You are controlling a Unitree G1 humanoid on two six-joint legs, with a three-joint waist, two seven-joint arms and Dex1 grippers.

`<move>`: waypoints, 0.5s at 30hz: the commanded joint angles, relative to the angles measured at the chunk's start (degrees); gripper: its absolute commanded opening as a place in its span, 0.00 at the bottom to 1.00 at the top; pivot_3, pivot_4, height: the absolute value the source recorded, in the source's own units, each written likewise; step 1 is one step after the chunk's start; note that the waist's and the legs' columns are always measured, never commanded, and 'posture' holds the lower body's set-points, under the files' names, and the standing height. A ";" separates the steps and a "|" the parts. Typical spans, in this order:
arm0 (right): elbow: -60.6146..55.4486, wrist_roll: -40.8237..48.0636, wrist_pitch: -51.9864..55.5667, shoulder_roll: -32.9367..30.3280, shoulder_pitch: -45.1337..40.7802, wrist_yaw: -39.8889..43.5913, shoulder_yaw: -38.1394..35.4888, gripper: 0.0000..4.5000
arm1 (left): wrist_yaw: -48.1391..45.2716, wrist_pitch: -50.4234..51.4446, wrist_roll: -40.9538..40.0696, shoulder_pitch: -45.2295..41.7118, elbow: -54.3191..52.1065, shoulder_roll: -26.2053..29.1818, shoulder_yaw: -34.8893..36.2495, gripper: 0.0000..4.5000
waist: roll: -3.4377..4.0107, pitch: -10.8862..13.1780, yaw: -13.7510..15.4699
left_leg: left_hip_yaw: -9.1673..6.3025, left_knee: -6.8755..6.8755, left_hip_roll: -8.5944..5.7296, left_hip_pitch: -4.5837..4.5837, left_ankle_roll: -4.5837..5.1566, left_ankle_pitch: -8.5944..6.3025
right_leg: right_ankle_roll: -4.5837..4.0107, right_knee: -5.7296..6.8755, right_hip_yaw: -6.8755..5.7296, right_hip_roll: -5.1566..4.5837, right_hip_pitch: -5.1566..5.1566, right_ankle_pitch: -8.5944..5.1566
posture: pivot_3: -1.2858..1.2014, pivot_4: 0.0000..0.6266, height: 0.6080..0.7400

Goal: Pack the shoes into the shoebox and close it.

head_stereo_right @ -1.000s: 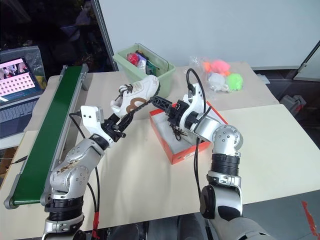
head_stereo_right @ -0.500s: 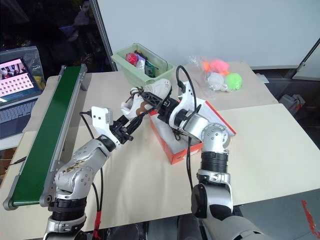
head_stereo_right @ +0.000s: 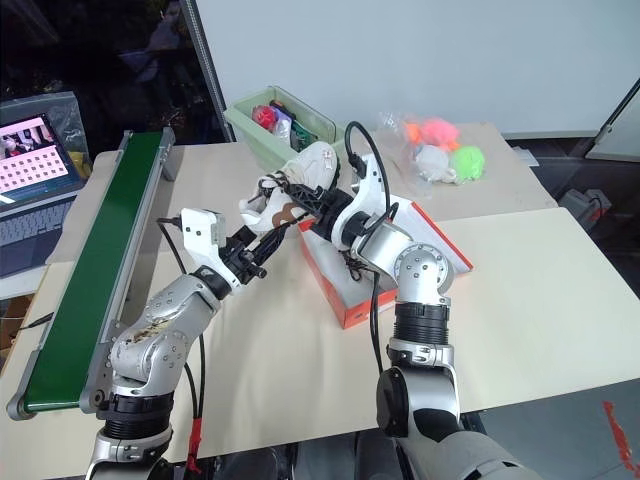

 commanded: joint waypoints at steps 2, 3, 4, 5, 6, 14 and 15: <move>-5.63 2.36 -0.79 1.41 -1.80 -0.66 1.61 0.27 | -3.32 -3.44 2.24 0.04 -1.62 1.83 -2.07 0.86 | 0.01 -0.01 -0.05 | 0.00 0.00 0.00 0.00 0.00 0.00 | 0.00 0.00 0.00 0.00 0.00 0.00 | 0.52 0.24 1.00; -5.68 2.03 -1.83 1.76 -1.93 -1.67 1.15 0.27 | -4.04 -3.66 2.27 0.28 -2.00 2.30 -2.28 0.95 | 0.01 -0.01 -0.06 | 0.00 0.00 0.00 0.03 0.00 0.00 | 0.00 0.00 0.00 0.00 0.01 0.00 | 0.52 0.24 1.00; -5.29 1.33 -3.23 2.00 -2.30 -3.11 0.36 0.27 | -4.61 -4.00 2.32 0.57 -2.41 2.72 -2.25 0.99 | 0.01 -0.01 -0.03 | 0.00 0.00 0.00 0.04 0.00 0.00 | 0.00 -0.01 0.00 0.00 0.01 0.00 | 0.52 0.24 1.00; -4.37 0.31 -5.06 1.93 -2.92 -4.73 -0.63 0.27 | -5.09 -4.16 2.09 0.88 -2.81 3.04 -1.94 0.99 | 0.02 -0.01 0.03 | 0.00 0.00 0.00 0.04 0.00 0.00 | 0.00 -0.01 0.00 0.00 0.01 0.00 | 0.52 0.24 1.00; -3.10 -1.08 -7.17 1.34 -3.71 -6.24 -1.56 0.27 | -5.60 -4.44 1.94 1.14 -3.17 3.46 -1.66 0.99 | 0.02 -0.01 0.04 | 0.00 0.00 0.00 0.04 0.00 0.00 | 0.00 -0.02 0.01 0.00 0.01 0.00 | 0.52 0.24 1.00; 5.18 -11.32 -8.53 -19.29 -13.17 4.23 4.10 0.27 | -10.13 -4.42 2.29 5.82 -5.71 9.15 -0.58 0.99 | 0.10 0.04 0.10 | 0.15 -0.01 -0.02 -0.06 0.02 -0.01 | 0.00 -0.02 -0.01 0.00 -0.01 0.00 | 0.52 0.24 1.00; 5.22 -12.28 -3.89 -24.47 -15.30 8.80 8.65 0.27 | -11.55 -4.84 2.62 6.94 -5.78 10.48 -0.85 0.99 | 0.18 0.09 0.10 | 0.19 -0.01 -0.03 -0.12 0.03 -0.01 | 0.00 -0.03 0.00 -0.01 -0.06 0.00 | 0.52 0.24 1.00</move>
